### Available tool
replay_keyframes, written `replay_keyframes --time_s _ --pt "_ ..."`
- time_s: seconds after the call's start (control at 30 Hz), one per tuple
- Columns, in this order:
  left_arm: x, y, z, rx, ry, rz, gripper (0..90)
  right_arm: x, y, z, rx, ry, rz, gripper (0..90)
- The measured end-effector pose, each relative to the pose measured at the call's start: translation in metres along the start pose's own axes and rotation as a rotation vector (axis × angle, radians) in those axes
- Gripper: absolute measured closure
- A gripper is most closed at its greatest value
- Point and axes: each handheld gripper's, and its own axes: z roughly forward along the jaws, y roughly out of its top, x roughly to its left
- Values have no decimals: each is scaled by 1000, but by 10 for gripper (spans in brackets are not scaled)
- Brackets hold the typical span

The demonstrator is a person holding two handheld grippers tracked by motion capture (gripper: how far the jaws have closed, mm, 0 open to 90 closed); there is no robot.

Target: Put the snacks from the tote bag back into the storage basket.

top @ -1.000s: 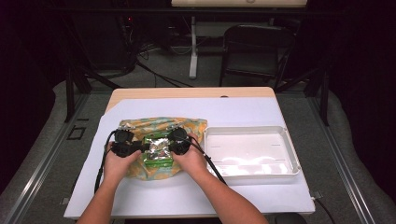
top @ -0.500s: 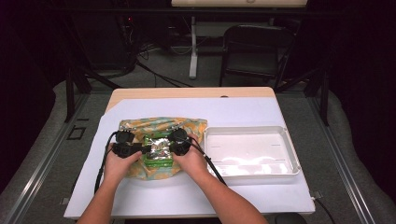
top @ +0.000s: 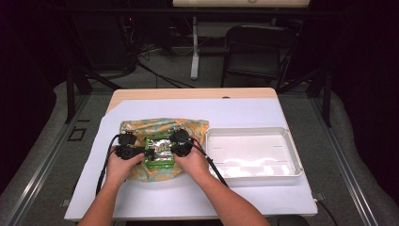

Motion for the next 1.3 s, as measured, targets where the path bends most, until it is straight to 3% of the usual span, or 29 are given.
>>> replay_keyframes --time_s 0.17,0.37,0.5,0.9,1.17,1.3 --pt "3 0 4 5 -41 -22 449 0 0 0 -4 0 4 848" --pt "3 0 7 4 -63 -36 443 0 0 0 0 0 5 848" --pt "4 0 9 1 -70 -51 428 0 0 0 3 -1 3 848" --pt "4 1 6 0 -68 -33 439 1 -1 1 -9 -3 3 845" --pt "6 2 1 -39 -108 -61 472 -2 -2 1 -4 0 8 844" --pt "6 2 2 -34 -114 -67 481 -2 -2 1 -3 0 10 844"
